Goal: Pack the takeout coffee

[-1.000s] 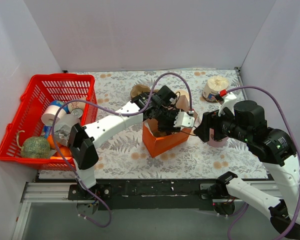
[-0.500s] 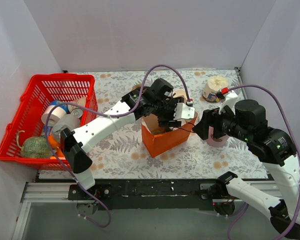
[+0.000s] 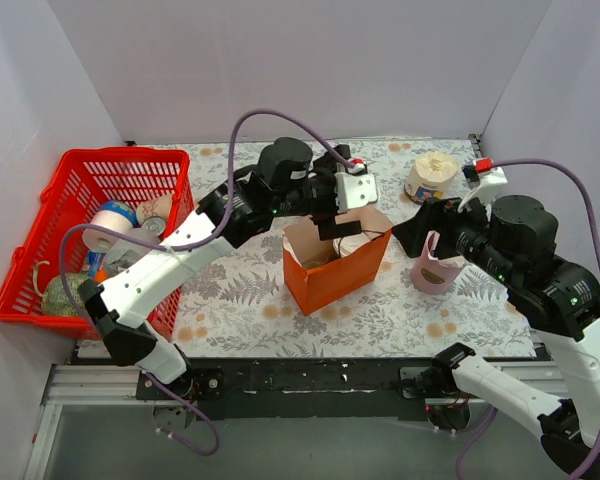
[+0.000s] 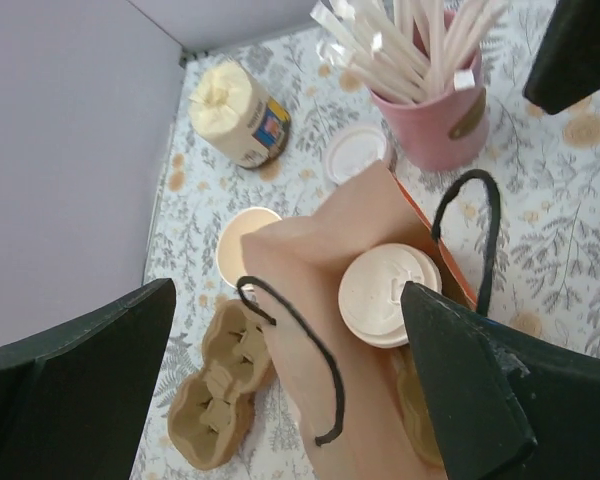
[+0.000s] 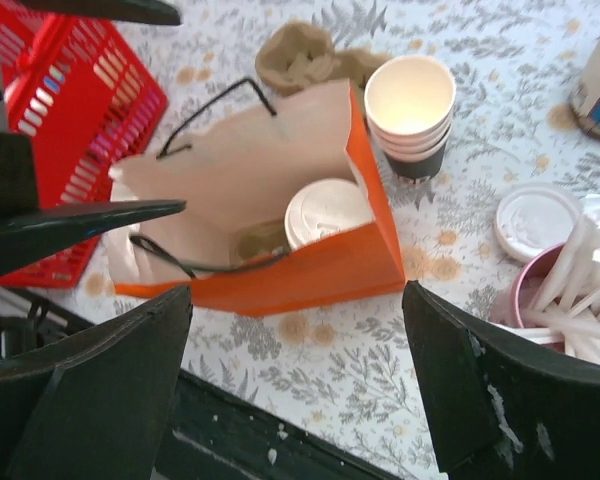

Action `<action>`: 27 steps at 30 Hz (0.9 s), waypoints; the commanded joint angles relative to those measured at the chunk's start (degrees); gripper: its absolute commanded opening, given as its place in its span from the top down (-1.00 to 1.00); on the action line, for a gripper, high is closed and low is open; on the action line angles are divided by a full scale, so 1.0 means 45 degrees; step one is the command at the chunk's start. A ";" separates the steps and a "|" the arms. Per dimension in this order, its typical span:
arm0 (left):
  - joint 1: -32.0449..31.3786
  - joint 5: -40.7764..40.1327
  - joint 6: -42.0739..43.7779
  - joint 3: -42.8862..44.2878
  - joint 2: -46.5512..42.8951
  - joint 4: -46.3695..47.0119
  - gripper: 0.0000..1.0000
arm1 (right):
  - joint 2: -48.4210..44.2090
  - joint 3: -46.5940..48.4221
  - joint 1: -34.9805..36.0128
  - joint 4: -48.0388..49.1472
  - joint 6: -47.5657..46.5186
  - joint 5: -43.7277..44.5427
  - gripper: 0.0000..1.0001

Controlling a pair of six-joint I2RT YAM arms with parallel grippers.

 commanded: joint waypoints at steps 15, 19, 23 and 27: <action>-0.0036 -0.9293 -0.9707 0.0230 -0.2620 0.3982 -0.96 | 0.2717 0.2172 0.0023 0.0168 -0.0447 0.6959 -0.89; -0.0036 -1.1875 -1.2848 -0.0099 -0.3771 0.2326 -0.96 | 0.3792 0.2913 -0.0095 -0.1724 -0.0290 0.6788 -0.82; -0.0017 -1.3672 -1.5091 -0.1817 -0.5451 0.1093 -0.97 | 0.3620 0.1789 -0.0114 -0.3114 -0.0349 0.6044 -0.81; -0.0036 -1.4184 -1.6720 -0.3670 -0.7323 0.0213 -0.97 | 0.3208 0.0749 -0.0153 -0.3370 -0.0232 0.5594 -0.73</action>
